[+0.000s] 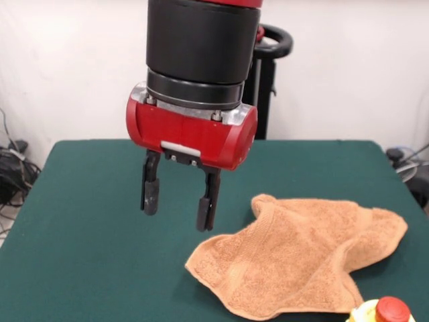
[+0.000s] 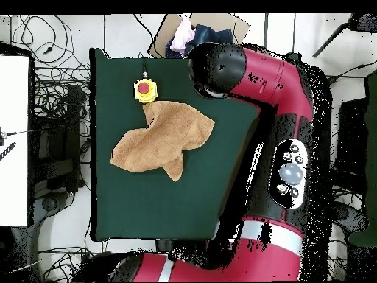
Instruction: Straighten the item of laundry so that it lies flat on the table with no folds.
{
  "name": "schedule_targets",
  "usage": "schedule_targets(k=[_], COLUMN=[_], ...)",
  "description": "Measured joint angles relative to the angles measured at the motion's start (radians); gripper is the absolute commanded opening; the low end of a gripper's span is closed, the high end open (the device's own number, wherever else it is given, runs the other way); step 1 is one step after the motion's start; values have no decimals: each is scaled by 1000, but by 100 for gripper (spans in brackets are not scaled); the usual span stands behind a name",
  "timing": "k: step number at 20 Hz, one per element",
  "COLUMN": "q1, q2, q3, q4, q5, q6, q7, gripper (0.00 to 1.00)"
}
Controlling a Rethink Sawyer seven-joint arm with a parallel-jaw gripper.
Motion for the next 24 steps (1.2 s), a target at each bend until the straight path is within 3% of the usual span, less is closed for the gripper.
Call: schedule_targets(k=[24], q1=[8], q2=[63], q3=[0], q4=[0], q5=[-1], q6=[-36], q7=[0], gripper=[100])
